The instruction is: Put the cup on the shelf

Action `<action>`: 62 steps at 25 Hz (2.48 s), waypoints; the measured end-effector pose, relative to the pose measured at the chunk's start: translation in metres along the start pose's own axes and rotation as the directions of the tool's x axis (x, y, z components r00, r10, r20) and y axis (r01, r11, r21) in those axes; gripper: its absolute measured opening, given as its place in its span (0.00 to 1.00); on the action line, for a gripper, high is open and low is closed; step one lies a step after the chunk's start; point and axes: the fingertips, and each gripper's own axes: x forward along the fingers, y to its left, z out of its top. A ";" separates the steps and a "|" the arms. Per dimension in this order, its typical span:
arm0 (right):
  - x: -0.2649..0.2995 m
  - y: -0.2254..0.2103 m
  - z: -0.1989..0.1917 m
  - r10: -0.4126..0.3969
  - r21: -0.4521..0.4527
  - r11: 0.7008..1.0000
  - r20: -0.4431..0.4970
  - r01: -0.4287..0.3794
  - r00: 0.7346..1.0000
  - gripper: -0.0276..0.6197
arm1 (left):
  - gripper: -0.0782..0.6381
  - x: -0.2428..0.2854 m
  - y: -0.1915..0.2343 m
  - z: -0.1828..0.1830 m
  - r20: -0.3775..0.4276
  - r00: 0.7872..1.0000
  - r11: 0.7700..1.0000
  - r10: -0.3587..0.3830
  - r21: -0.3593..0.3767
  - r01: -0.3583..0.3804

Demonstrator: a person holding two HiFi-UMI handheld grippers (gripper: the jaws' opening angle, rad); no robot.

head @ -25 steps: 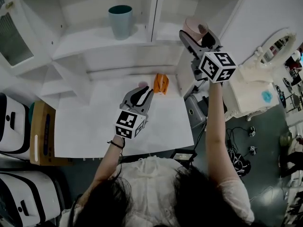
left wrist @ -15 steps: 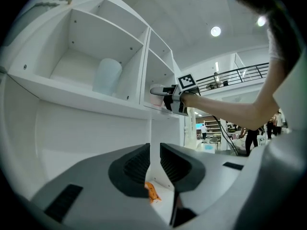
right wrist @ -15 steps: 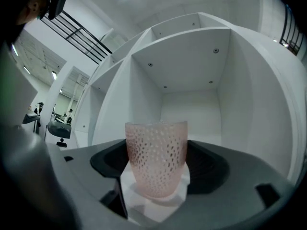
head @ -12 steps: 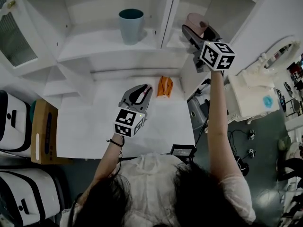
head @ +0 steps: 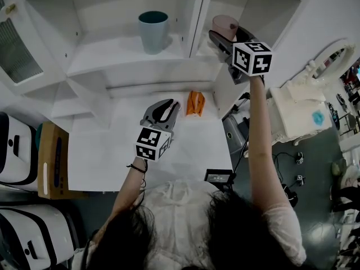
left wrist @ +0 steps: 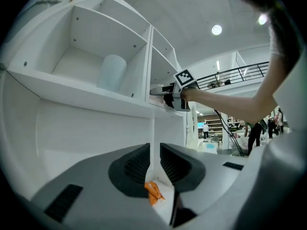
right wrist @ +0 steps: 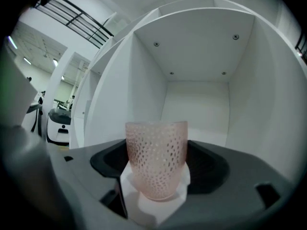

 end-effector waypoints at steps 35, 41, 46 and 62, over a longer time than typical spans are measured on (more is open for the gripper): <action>-0.018 -0.011 0.017 -0.025 0.109 0.994 0.167 0.007 0.986 0.60 | 0.21 -0.001 0.019 -0.012 -0.014 0.998 0.998 0.060 -0.012 -0.060; -0.030 -0.013 0.023 -0.042 0.122 0.992 0.262 0.010 0.964 0.60 | 0.21 -0.001 0.020 -0.015 -0.018 0.998 0.998 0.063 -0.013 -0.063; -0.045 -0.017 0.022 -0.072 0.133 0.990 0.292 0.033 0.954 0.59 | 0.21 0.000 0.019 -0.015 -0.015 0.998 0.998 0.058 -0.010 -0.058; -0.139 0.029 -0.001 -0.028 0.019 1.000 0.316 0.023 0.948 0.59 | 0.21 -0.006 -0.021 -0.025 -0.023 1.000 1.000 0.021 -0.021 -0.021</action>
